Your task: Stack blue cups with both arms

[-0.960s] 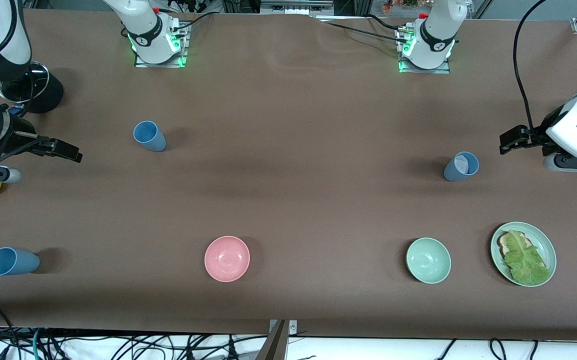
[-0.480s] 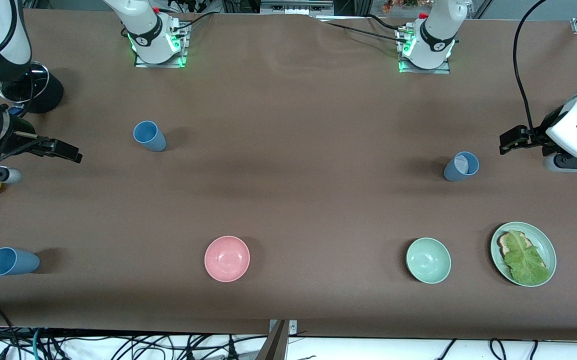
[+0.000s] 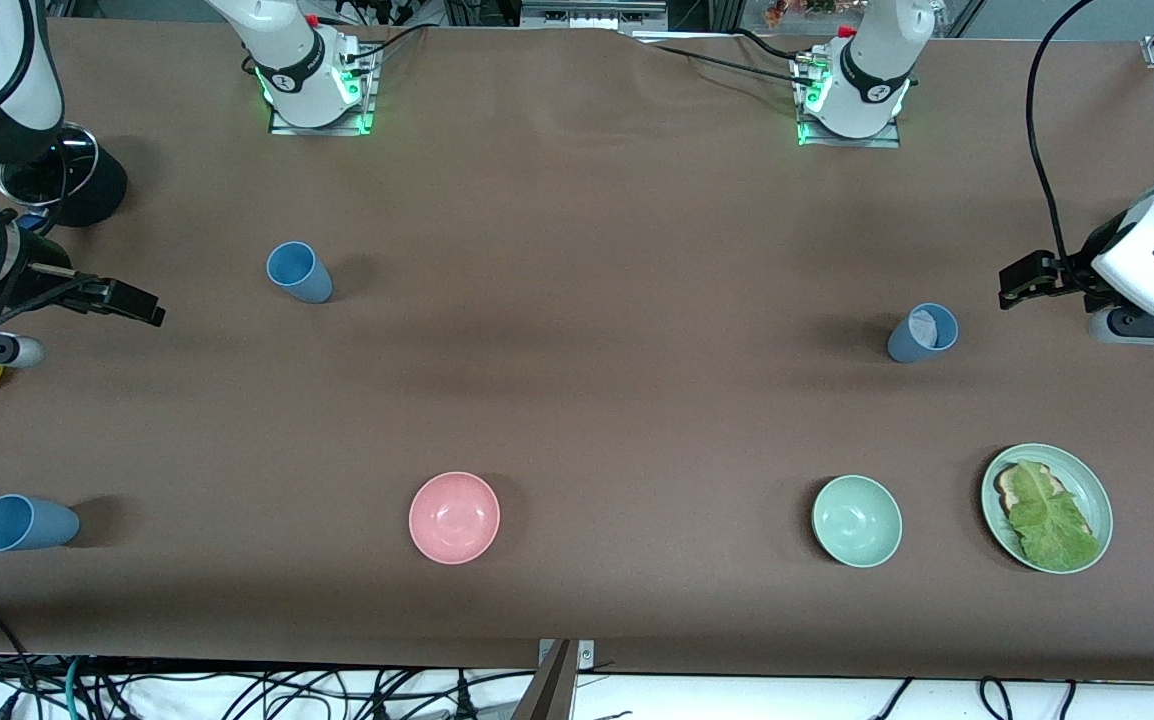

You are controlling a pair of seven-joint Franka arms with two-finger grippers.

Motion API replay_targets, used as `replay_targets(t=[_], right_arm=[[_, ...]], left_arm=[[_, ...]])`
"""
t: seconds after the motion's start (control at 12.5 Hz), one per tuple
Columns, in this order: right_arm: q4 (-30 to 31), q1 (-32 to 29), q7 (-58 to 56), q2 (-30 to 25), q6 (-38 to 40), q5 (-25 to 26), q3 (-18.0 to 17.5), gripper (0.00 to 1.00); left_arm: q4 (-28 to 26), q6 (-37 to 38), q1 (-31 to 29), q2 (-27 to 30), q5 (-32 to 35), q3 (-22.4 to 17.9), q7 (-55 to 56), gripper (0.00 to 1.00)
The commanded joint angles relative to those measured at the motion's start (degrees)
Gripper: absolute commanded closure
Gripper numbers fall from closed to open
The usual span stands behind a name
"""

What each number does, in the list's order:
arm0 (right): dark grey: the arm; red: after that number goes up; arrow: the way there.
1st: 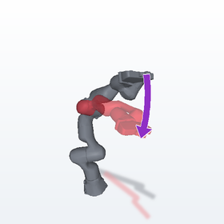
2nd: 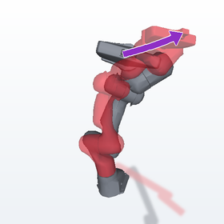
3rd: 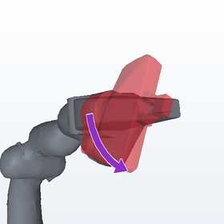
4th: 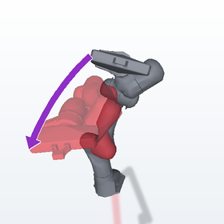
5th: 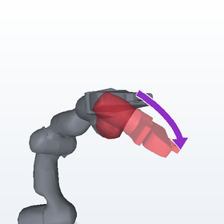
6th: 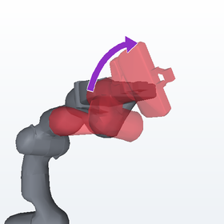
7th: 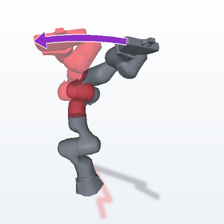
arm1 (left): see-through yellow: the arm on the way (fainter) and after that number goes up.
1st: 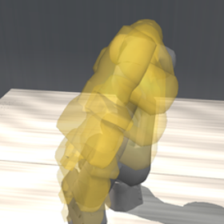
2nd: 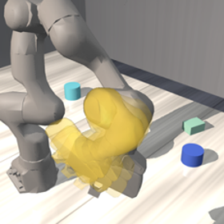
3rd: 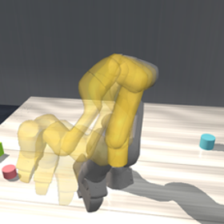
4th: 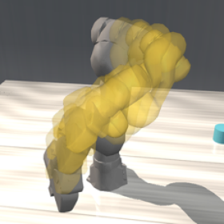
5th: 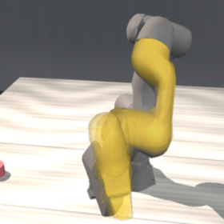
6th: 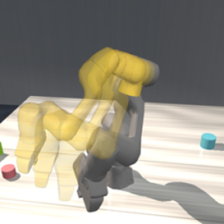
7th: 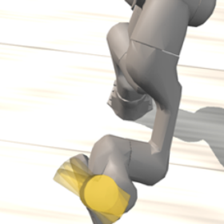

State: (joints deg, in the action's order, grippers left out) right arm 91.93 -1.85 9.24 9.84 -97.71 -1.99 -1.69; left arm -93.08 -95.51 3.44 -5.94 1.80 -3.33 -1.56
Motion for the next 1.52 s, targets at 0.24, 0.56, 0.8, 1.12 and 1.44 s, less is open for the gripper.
replay_targets(t=[0.24, 0.56, 0.8, 1.12, 1.44], right_arm=[[-0.96, 0.0, -0.01, 0.45, 0.33, -0.91, 0.1, 0.0], [-0.96, 0.09, -0.01, 0.45, 0.42, -0.91, 0.1, 0.0], [-0.96, 0.53, -0.01, 0.18, 0.42, -0.91, -0.16, 0.0], [-0.52, 1.14, 0.08, 0.1, -0.02, -0.47, -0.6, 0.0], [-0.26, 2.55, -0.01, 1.77, -4.68, -0.03, -0.6, 0.0]], left_arm=[[0.18, 0.06, -0.19, -0.04, -0.65, 0.17, -0.81, 0.0], [0.18, 0.06, -0.19, -0.13, -0.65, 0.17, -0.81, 0.0], [0.18, 0.06, -0.19, -0.13, -0.65, 0.17, -0.81, 0.0], [0.18, -0.03, -0.19, -0.13, -0.65, 0.17, -0.81, 0.0], [0.18, -0.03, -0.19, -0.21, -0.65, 0.17, -0.81, 0.0]])
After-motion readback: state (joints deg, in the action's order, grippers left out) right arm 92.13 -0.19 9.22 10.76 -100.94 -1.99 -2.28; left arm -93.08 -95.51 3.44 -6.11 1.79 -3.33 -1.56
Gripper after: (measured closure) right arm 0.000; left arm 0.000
